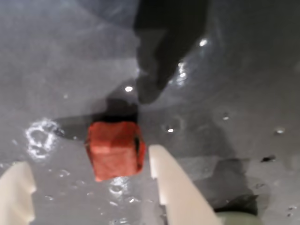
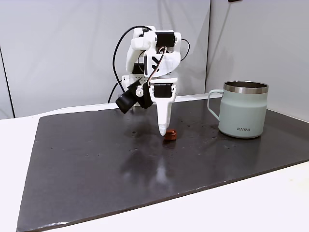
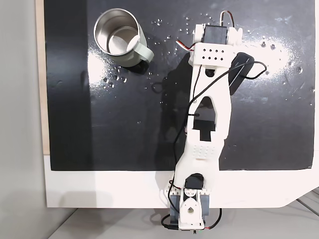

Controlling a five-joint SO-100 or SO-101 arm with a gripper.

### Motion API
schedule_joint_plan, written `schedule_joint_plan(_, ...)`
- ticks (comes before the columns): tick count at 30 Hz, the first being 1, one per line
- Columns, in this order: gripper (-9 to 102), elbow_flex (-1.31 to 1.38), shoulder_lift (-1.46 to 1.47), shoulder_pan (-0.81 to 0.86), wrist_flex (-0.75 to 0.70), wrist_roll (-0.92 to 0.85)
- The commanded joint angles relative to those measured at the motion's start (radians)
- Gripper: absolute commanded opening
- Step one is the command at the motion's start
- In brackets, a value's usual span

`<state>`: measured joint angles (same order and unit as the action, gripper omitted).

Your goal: Grasp a cube and put it in the cup.

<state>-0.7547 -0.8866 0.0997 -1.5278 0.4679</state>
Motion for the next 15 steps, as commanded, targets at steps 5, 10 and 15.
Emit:
schedule_joint_plan(5, 27, 0.112, 0.041, -0.014, -0.008, -0.017)
schedule_joint_plan(10, 27, 0.129, 0.077, -0.025, -0.008, -0.023)
schedule_joint_plan(15, 26, 0.144, 0.101, -0.026, -0.008, -0.028)
